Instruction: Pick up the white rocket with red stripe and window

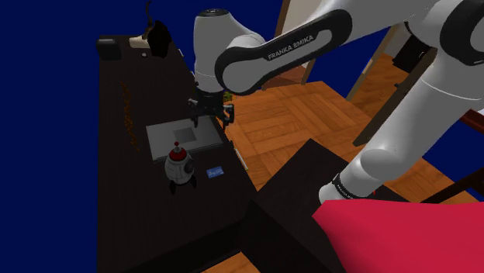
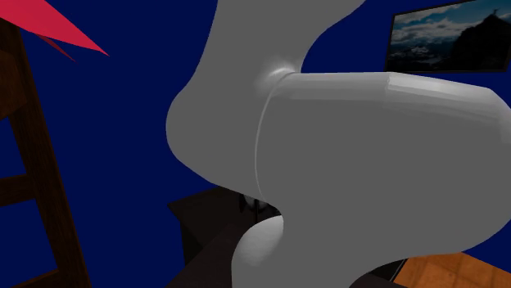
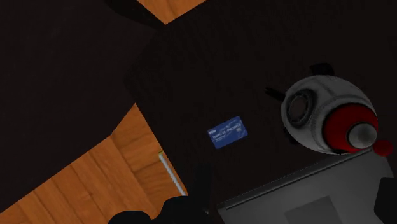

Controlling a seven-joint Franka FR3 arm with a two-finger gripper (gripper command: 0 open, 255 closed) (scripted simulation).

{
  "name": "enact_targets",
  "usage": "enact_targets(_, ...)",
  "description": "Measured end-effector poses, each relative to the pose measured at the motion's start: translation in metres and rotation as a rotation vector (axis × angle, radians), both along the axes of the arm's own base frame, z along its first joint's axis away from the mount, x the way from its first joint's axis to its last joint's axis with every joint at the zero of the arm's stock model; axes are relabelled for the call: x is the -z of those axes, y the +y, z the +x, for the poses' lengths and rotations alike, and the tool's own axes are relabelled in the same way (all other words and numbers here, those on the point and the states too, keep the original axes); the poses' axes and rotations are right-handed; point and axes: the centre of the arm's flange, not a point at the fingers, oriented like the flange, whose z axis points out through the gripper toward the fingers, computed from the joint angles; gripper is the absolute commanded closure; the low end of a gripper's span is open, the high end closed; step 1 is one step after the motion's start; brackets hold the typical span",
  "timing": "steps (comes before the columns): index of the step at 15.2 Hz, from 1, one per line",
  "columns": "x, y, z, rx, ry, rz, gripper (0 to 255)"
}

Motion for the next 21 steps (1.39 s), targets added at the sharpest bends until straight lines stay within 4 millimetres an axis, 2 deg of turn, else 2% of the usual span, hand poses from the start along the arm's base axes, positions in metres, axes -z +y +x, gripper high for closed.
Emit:
enact_targets(9,0.066,0.056,0.085,0.203,0.003,-0.01,0)
enact_targets(12,0.086,0.065,0.109,0.265,0.005,-0.013,0)
enact_targets(14,0.097,0.068,0.116,0.279,0.004,-0.014,0)
enact_targets(20,0.129,0.068,0.119,0.284,0.004,-0.015,0)
enact_targets(21,0.131,0.068,0.119,0.284,0.004,-0.015,255)
